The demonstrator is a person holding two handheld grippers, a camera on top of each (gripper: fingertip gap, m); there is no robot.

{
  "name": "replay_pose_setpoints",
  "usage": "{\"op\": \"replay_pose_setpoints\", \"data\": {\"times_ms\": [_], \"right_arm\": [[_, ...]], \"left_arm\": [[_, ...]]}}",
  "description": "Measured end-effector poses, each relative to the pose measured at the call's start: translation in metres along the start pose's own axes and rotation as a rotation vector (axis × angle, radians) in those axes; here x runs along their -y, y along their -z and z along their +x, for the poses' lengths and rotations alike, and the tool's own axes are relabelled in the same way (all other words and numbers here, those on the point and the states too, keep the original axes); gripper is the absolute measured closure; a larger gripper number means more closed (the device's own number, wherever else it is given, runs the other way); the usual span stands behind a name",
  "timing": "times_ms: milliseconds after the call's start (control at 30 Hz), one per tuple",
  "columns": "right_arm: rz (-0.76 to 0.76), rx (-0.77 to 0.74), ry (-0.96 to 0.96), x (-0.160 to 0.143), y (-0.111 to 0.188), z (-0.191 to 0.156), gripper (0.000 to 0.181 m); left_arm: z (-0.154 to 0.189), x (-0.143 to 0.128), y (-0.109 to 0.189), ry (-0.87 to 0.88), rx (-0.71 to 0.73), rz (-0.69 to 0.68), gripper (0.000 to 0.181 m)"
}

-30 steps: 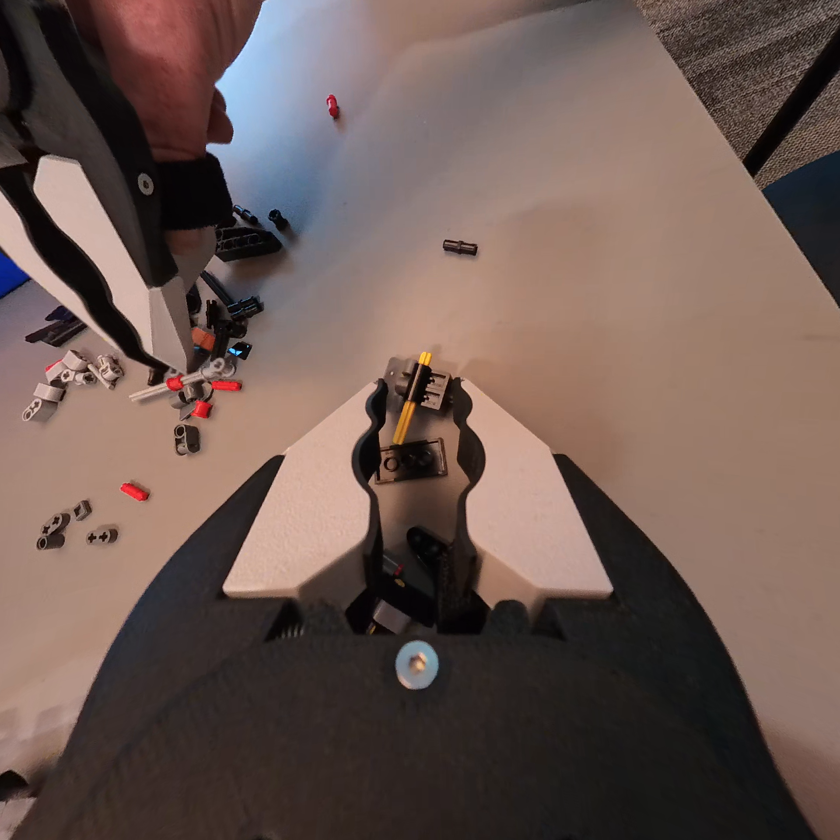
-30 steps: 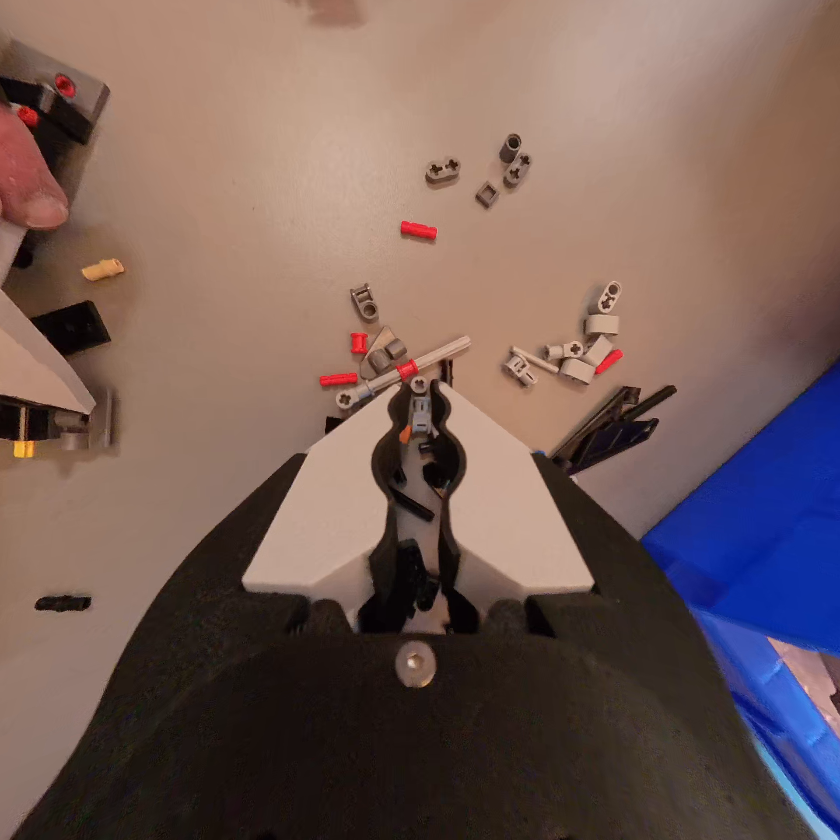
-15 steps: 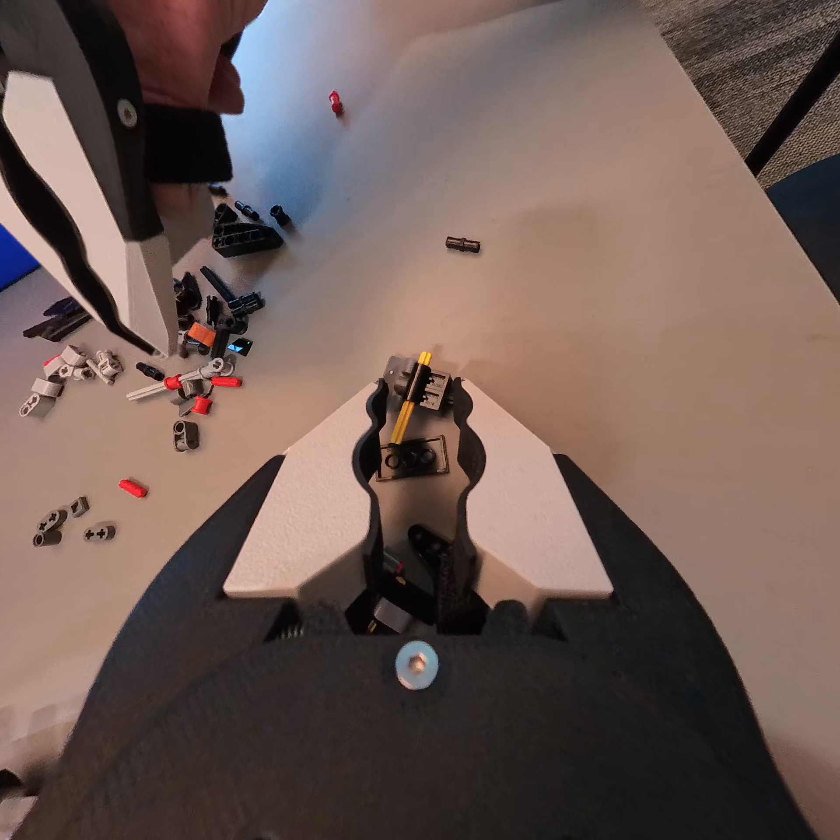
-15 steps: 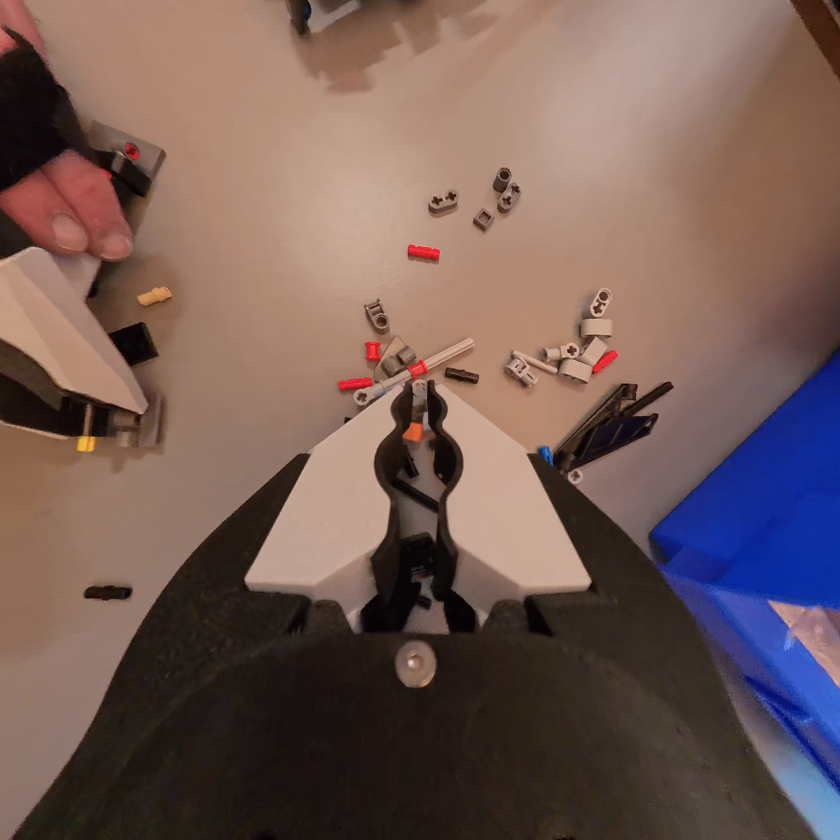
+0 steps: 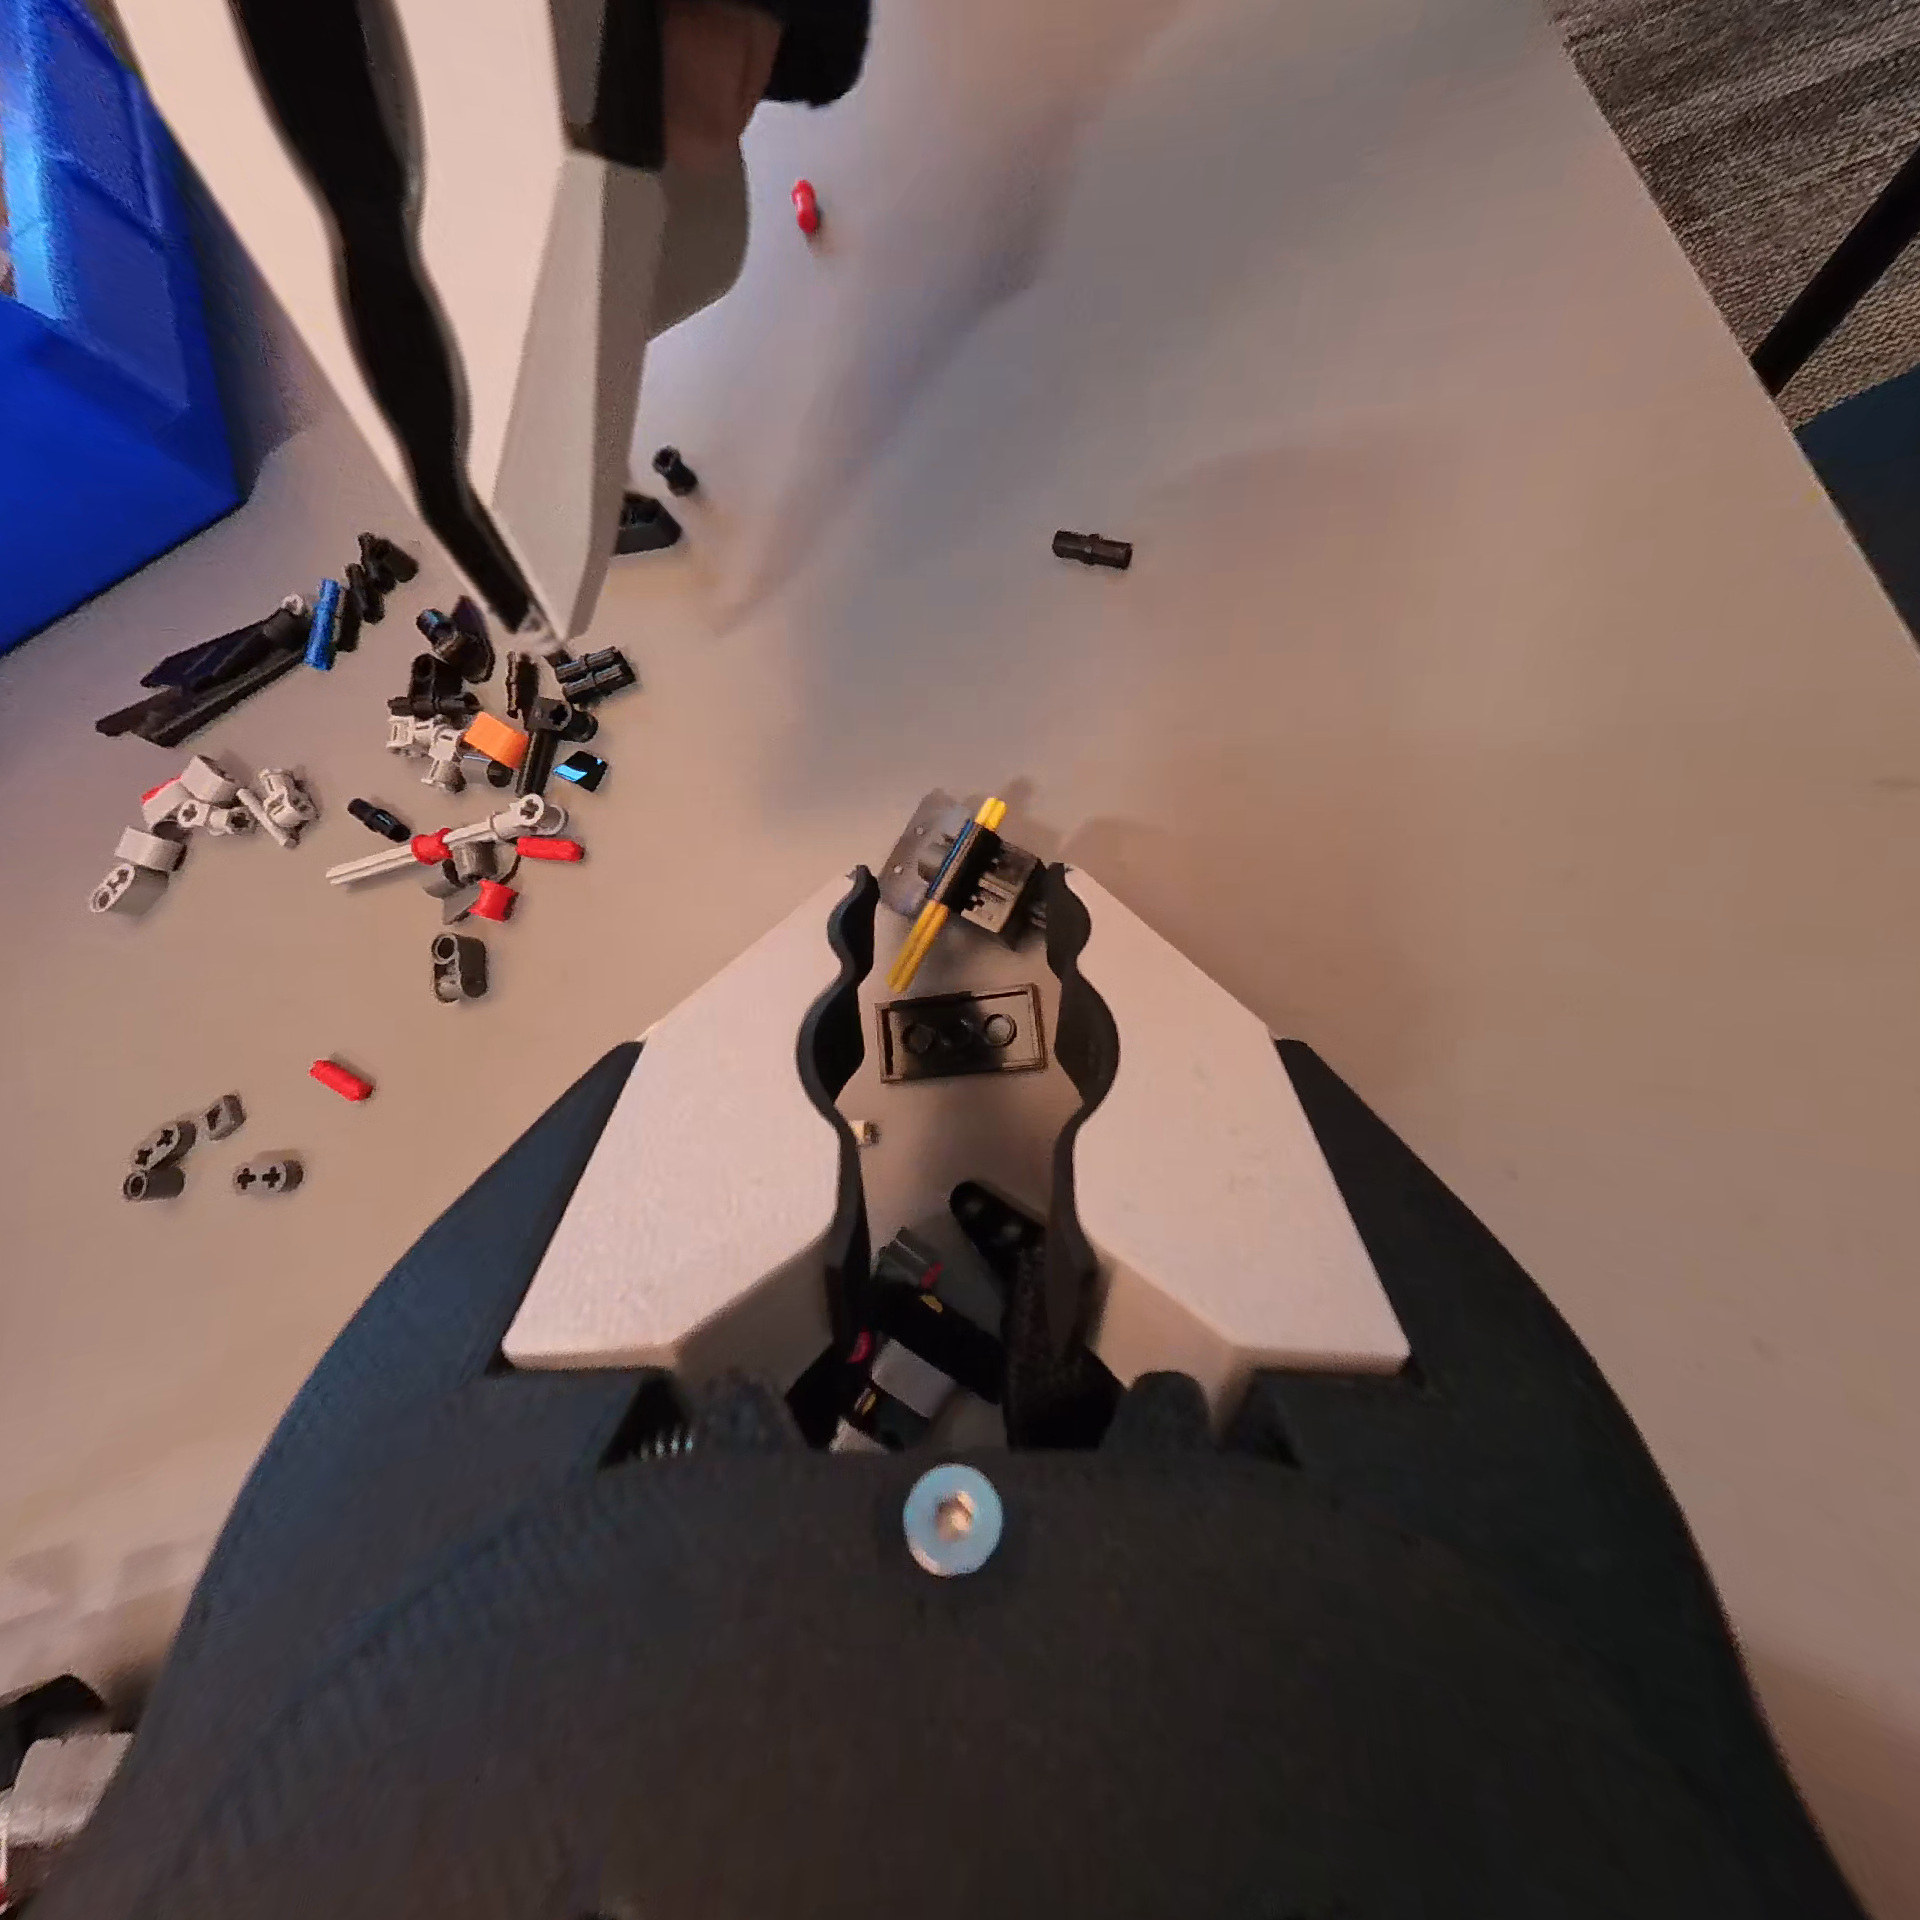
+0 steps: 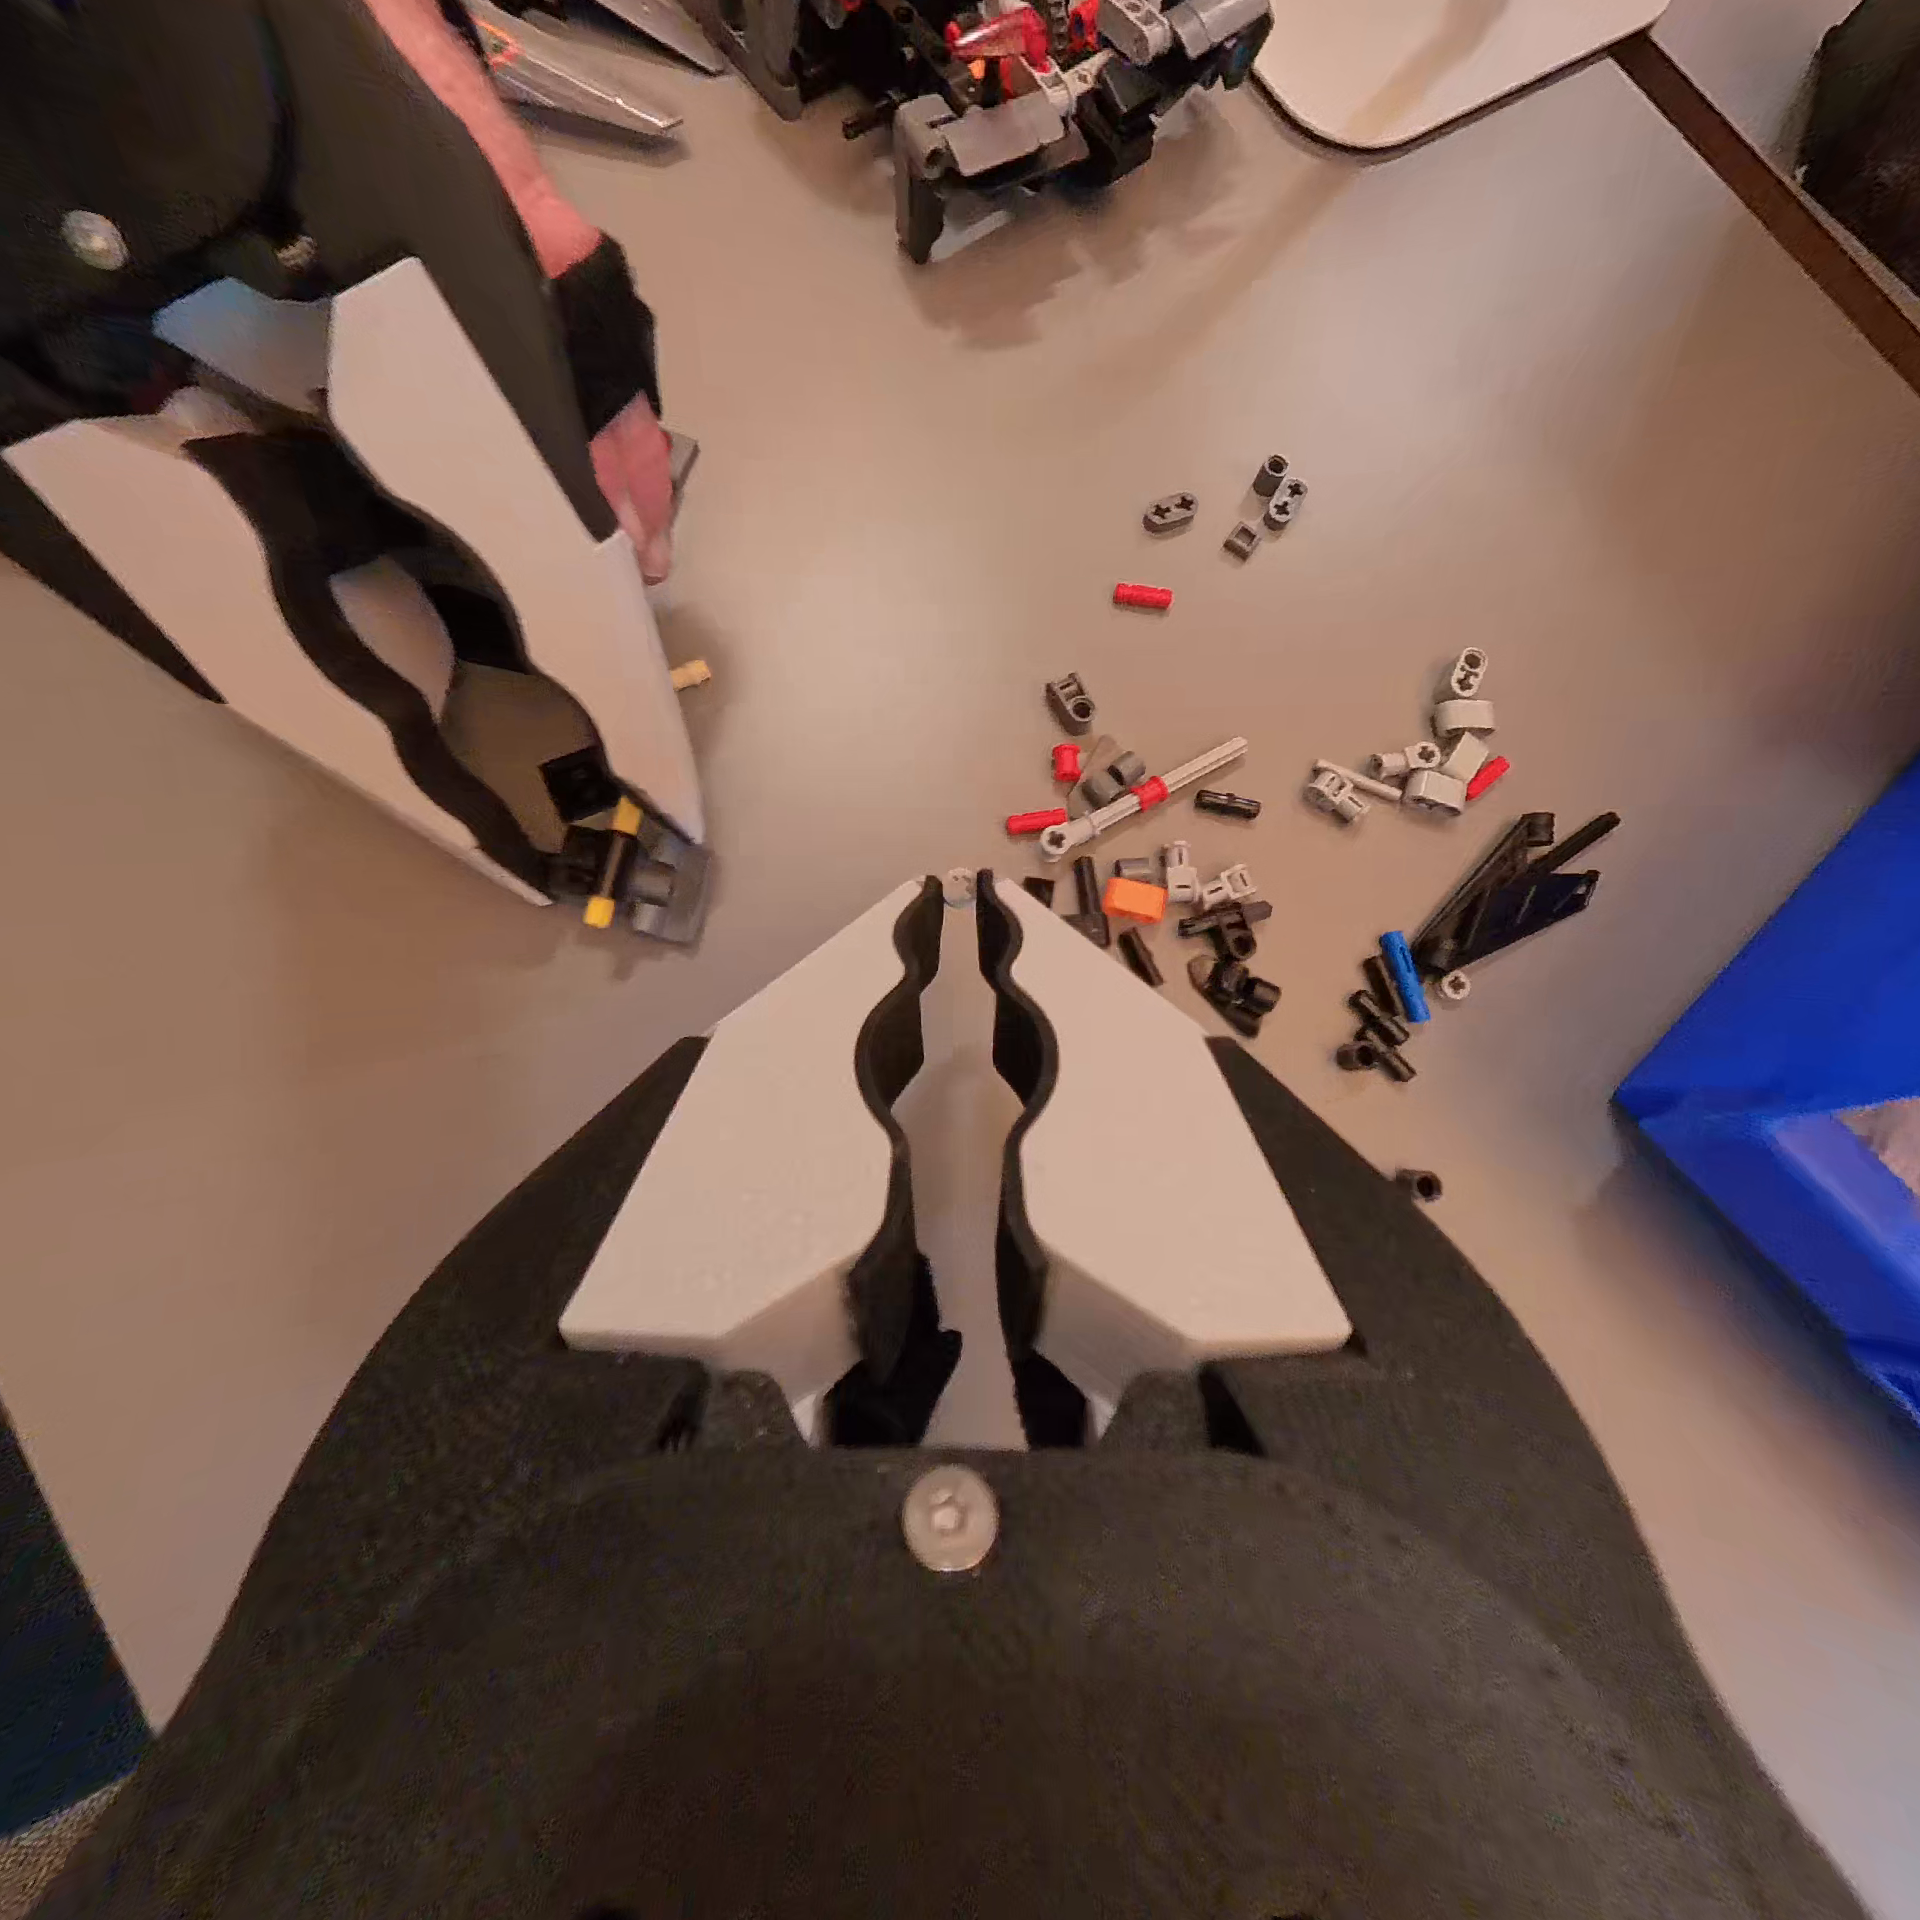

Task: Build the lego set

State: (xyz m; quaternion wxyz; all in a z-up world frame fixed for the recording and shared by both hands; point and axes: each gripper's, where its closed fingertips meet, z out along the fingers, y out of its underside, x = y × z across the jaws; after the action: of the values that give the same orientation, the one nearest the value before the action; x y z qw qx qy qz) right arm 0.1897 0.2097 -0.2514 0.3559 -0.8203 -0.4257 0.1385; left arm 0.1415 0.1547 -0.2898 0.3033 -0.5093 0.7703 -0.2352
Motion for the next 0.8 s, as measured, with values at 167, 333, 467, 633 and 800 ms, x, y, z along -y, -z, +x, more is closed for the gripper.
{"op": "replay_pose_setpoints", "data": {"times_ms": [167, 333, 467, 633, 800], "right_arm": [[0.014, 0.011, -0.013, -0.002, 0.005, -0.013, 0.176], [0.023, 0.026, -0.047, -0.009, 0.006, -0.025, 0.176], [0.02, 0.054, -0.073, -0.017, 0.005, -0.04, 0.177], [0.018, 0.116, -0.084, -0.021, 0.0, -0.061, 0.177], [0.016, 0.142, -0.093, -0.019, -0.007, -0.07, 0.177]], "left_arm": [[-0.004, -0.004, 0.0, 0.003, 0.021, -0.023, 0.149], [-0.014, -0.01, 0.009, 0.069, 0.045, -0.03, 0.147], [-0.023, -0.017, 0.027, 0.144, 0.053, -0.015, 0.147], [-0.02, -0.021, 0.03, 0.15, 0.035, -0.045, 0.15], [-0.013, -0.023, 0.023, 0.174, -0.004, -0.073, 0.152]]}}
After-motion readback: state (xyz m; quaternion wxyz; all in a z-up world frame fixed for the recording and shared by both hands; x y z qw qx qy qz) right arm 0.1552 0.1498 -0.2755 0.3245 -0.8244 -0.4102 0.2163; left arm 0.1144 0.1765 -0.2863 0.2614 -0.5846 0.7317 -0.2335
